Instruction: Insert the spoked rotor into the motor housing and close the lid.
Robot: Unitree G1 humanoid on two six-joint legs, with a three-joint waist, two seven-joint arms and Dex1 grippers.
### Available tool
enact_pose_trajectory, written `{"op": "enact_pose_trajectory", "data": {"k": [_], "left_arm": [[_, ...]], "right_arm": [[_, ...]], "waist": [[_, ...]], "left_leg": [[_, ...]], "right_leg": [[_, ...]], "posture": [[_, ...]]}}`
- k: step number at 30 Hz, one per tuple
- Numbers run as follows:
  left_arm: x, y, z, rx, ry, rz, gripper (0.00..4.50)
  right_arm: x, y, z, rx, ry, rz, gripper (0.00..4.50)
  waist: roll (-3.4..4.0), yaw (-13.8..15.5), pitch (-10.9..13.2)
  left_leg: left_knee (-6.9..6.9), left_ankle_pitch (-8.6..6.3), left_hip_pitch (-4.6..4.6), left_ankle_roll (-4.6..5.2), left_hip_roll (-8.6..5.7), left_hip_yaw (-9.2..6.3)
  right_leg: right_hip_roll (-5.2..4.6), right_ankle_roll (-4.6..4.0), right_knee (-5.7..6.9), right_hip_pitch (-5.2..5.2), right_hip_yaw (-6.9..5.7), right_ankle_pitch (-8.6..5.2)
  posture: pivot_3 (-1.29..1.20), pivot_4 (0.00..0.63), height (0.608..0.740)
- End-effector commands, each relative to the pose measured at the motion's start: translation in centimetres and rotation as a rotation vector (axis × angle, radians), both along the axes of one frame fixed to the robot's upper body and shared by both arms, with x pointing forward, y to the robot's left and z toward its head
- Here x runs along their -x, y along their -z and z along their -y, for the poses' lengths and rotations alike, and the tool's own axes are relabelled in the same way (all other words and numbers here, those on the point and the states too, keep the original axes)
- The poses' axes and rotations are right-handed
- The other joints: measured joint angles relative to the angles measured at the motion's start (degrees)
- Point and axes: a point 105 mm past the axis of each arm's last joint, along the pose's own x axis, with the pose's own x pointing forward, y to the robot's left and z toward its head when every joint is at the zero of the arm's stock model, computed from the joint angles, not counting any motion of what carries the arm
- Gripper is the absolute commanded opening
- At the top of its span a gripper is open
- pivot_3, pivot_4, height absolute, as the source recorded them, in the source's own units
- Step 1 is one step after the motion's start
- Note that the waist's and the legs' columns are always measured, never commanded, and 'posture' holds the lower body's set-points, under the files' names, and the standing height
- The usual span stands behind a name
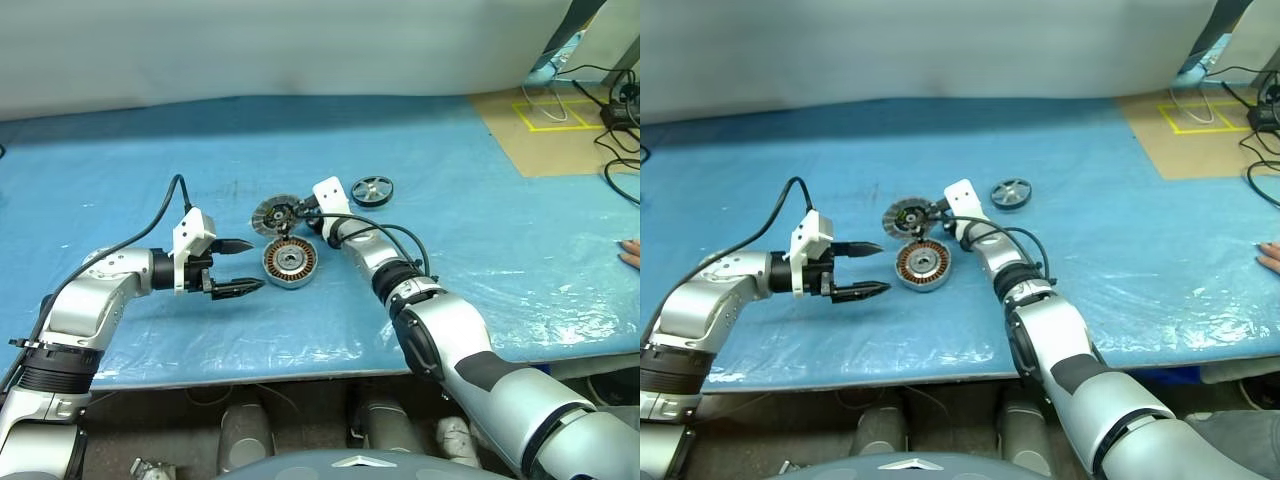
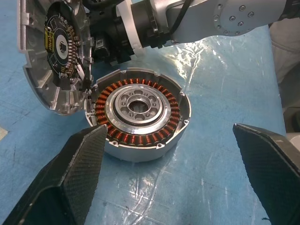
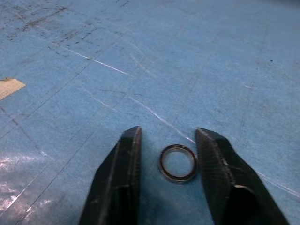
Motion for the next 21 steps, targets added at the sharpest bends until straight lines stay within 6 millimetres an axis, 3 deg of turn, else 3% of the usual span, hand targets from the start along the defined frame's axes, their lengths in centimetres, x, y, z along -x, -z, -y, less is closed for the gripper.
{"op": "enact_pose_trajectory", "data": {"k": [1, 12, 21], "left_arm": [[0.1, -0.6, 0.4, 0.001, 0.019, 0.029, 4.5], [0.2, -0.3, 0.9, 0.016, 0.034, 0.019, 4.5], [0.1, 0.0, 1.1, 0.032, 0.03, 0.016, 4.5]], "right_arm": [[0.7, 2.1, 0.7, 0.048, 0.004, -0.063, 0.7], [0.4, -0.2, -0.3, 0.033, -0.065, 0.04, 0.7], [0.9, -1.0, 2.8, -0.004, -0.064, 0.111, 0.7]], "waist": [[0.0, 0.0, 0.0], [0.0, -0.1, 0.0], [0.0, 0.1, 0.0]], "left_leg": [[0.0, 0.0, 0.0, 0.0, 0.0, 0.0], [-0.02, 0.0, -0.01, 0.0, 0.0, 0.0], [-0.06, 0.0, -0.06, 0.0, -0.01, 0.0]], "right_leg": [[0.0, 0.0, 0.0, 0.0, 0.0, 0.0], [0.0, 0.0, -0.03, -0.06, 0.0, 0.0], [0.0, 0.01, -0.13, -0.14, -0.03, 0.0]], "posture": [[0.0, 0.15, 0.74], [0.0, 0.15, 0.74], [0.0, 0.15, 0.74]]}}
